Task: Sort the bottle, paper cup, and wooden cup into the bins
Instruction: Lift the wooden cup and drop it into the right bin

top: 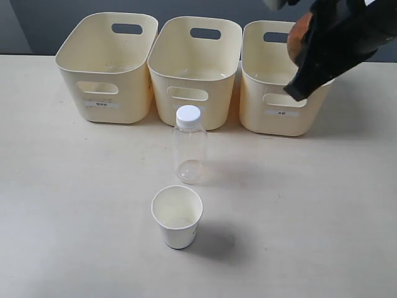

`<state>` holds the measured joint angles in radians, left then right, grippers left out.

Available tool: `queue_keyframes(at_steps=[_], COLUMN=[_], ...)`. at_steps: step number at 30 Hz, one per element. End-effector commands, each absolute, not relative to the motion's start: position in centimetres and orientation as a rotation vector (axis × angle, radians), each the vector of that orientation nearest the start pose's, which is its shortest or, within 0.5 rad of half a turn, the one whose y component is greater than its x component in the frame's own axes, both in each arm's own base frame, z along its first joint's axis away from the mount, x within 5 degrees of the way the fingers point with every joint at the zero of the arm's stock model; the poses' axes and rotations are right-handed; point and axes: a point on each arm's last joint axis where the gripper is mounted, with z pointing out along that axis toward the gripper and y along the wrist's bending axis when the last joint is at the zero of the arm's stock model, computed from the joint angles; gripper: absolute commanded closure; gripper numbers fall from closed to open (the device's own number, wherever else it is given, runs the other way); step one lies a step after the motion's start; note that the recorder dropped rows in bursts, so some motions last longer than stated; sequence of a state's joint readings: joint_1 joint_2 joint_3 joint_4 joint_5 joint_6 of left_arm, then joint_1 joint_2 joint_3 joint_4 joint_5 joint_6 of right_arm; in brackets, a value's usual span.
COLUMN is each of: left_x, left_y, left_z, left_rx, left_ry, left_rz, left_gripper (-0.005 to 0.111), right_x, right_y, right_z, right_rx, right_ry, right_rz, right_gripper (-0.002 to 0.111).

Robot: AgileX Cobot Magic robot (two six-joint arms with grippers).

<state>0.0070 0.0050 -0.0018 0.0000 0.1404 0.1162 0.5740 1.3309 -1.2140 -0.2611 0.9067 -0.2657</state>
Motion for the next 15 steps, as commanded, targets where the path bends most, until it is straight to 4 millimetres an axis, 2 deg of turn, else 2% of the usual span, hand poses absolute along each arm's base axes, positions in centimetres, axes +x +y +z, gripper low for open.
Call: queue_keyframes(at_steps=[1, 4, 6, 11, 15], left_x=[5.6, 5.6, 5.6, 5.6, 5.6], left_y=[0.0, 0.0, 0.0, 0.0, 0.0], left_z=[20.1, 20.1, 20.1, 20.1, 20.1], left_rx=[0.087, 0.087, 0.087, 0.087, 0.087], left_ry=[1.617, 1.617, 1.617, 1.617, 1.617], left_rz=[0.094, 0.094, 0.094, 0.094, 0.094], left_gripper=[0.107, 0.107, 0.107, 0.107, 0.107], right_x=[27.4, 30.9, 34.3, 39.2, 42.9], right_y=[11.6, 10.5, 10.3, 10.1, 10.3], right_z=[33.9, 31.9, 31.0, 30.8, 29.3], right_rx=[-1.019, -1.049, -1.073, -1.052, -1.125], right_ry=[2.227, 2.252, 2.284, 2.286, 2.379], right_rz=[-0.219, -0.164, -0.027, -0.035, -0.003], right_gripper=[0.109, 0.109, 0.109, 0.109, 0.109])
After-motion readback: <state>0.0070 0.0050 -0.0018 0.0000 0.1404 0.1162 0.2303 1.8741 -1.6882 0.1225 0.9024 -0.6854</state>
